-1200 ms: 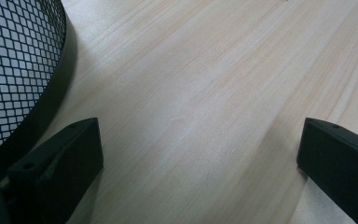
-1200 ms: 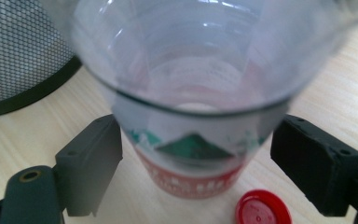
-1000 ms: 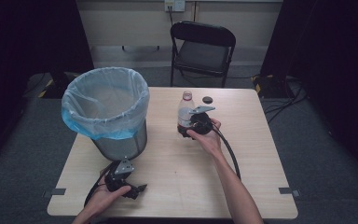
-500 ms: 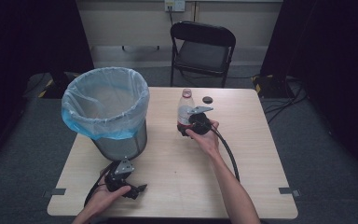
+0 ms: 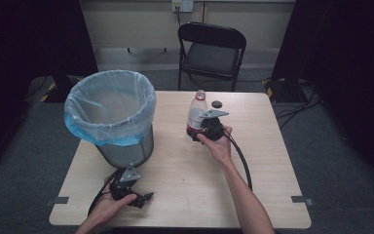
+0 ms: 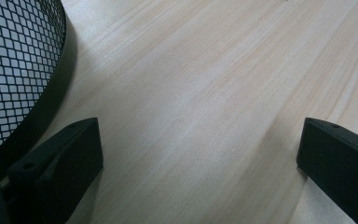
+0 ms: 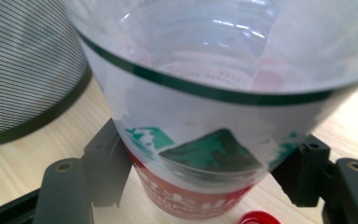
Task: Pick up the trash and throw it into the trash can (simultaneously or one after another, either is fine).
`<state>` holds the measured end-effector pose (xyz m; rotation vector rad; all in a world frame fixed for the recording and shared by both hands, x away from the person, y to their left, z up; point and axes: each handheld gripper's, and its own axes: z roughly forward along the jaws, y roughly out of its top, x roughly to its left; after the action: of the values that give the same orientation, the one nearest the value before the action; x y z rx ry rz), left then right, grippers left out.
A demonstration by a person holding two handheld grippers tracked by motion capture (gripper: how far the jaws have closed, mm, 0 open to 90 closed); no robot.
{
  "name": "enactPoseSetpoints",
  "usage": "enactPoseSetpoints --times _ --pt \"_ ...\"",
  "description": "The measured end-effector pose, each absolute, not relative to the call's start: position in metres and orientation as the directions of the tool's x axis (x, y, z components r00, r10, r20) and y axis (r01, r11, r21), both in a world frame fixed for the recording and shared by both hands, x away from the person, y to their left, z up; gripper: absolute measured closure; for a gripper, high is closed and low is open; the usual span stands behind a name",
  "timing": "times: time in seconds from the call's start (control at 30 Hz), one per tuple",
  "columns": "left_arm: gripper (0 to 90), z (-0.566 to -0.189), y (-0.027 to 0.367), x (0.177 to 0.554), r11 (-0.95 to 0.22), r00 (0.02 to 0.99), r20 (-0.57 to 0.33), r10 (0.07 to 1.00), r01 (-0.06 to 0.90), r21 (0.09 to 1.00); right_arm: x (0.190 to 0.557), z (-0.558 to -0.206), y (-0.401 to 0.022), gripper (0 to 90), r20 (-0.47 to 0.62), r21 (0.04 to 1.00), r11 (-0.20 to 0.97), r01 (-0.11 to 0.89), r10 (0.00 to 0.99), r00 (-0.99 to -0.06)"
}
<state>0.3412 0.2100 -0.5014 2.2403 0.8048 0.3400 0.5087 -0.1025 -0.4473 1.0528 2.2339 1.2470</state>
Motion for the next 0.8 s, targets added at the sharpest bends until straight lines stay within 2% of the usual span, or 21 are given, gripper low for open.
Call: enactPoseSetpoints --times 0.8 --pt "0.0 -0.501 0.210 0.341 -0.546 0.772 0.001 0.636 0.448 0.708 0.483 -0.404 -0.114 29.6 0.114 0.890 0.232 0.393 0.721 -0.684"
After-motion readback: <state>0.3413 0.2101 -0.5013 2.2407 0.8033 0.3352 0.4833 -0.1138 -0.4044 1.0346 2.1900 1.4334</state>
